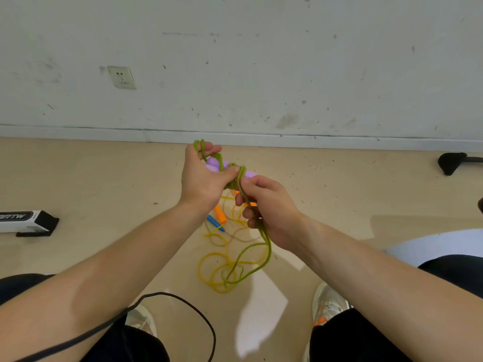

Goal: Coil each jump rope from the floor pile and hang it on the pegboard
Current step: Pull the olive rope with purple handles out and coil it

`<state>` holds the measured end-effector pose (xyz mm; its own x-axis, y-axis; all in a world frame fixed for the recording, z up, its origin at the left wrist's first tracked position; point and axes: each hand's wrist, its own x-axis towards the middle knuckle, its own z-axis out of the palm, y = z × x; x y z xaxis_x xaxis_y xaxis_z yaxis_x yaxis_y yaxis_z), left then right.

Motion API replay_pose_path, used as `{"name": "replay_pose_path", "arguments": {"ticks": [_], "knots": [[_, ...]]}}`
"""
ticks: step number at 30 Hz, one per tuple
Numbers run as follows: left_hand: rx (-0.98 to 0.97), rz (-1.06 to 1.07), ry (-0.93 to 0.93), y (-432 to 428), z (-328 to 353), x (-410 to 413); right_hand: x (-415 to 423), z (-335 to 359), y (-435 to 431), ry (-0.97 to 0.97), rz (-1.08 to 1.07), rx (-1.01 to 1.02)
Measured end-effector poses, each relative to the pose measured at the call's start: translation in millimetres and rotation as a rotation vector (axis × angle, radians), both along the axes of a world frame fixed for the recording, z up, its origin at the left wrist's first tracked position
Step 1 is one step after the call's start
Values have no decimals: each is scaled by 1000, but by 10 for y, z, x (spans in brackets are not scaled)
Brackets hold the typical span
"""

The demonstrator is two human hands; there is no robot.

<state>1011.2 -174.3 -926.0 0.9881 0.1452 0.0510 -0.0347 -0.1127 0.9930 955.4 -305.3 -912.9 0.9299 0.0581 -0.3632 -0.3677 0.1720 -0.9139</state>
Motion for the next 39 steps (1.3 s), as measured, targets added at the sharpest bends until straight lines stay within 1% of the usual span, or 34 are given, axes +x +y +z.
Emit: {"name": "replay_pose_path", "arguments": {"ticks": [3, 7, 11, 14, 17, 19, 21, 25, 27, 29, 30, 32, 34, 37, 39], "knots": [[-103, 30, 100, -42, 21, -19, 21, -13, -11, -55, 20, -76], [-222, 56, 188, -56, 76, -33, 19, -55, 22, -108, 24, -212], [-130, 60, 159, -73, 78, -91, 3, -45, 29, -163, 23, -357], [-134, 39, 155, -68, 67, -116, -19, -32, 27, -226, 19, -463], [-145, 32, 168, -55, 107, -86, -52, -39, 67, -350, 9, -532], [-152, 50, 178, -39, 145, -41, -88, -70, 128, -411, 41, -568], [-183, 71, 197, -5, 182, 8, -136, -117, 183, -378, 77, -532], [-272, 55, 263, 62, 197, 62, -146, -190, 169, -270, 80, -334], [-335, 34, 300, 81, 197, 73, -114, -216, 115, -231, 122, -236], [-423, -15, 333, 108, 224, 95, -78, -260, 56, -205, 208, -207], [-460, -65, 349, 127, 251, 103, -55, -277, 29, -194, 246, -237], [-475, -200, 371, 166, 313, 100, 10, -296, -52, -189, 279, -367], [-427, -321, 390, 192, 364, 65, 71, -271, -167, -218, 318, -473], [-318, -431, 437, 213, 415, -5, 171, -177, -369, -307, 462, -576], [-221, -509, 461, 236, 430, -30, 214, -113, -460, -307, 530, -633]]}}
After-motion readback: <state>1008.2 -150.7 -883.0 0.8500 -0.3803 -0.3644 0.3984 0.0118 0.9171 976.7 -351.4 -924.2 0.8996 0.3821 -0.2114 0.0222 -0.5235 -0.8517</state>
